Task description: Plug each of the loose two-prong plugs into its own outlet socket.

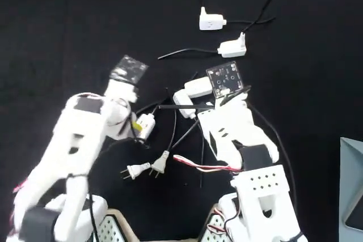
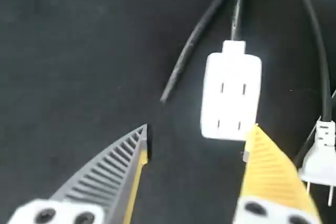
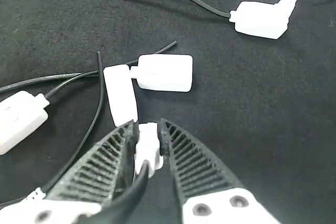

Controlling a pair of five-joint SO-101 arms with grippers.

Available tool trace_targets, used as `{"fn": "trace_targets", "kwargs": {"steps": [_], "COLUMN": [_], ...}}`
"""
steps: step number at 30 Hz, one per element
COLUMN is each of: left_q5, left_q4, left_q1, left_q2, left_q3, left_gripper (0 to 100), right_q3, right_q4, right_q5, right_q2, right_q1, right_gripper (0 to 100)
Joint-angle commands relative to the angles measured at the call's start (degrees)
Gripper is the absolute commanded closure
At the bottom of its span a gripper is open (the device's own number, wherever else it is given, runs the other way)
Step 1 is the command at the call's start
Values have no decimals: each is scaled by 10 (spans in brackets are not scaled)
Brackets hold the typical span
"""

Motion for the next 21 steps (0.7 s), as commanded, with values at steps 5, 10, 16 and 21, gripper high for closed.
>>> {"fn": "trace_targets", "kwargs": {"steps": [5,10,16,21], "left_q5": [38,38,39,56], "left_q4": [64,63,63,30], "left_q1": [-144,-262,-336,-364], "left_q2": [-231,-310,-370,-403], "left_q3": [67,141,207,261], "left_gripper": [707,707,707,707], "right_q3": [-33,-33,-62,-131], "right_q4": [20,38,38,34], "right_q5": [5,5,5,6], "right_q2": [-9,-8,36,152], "right_q1": [-98,-199,-291,-331], "right_gripper": [986,986,986,986]}}
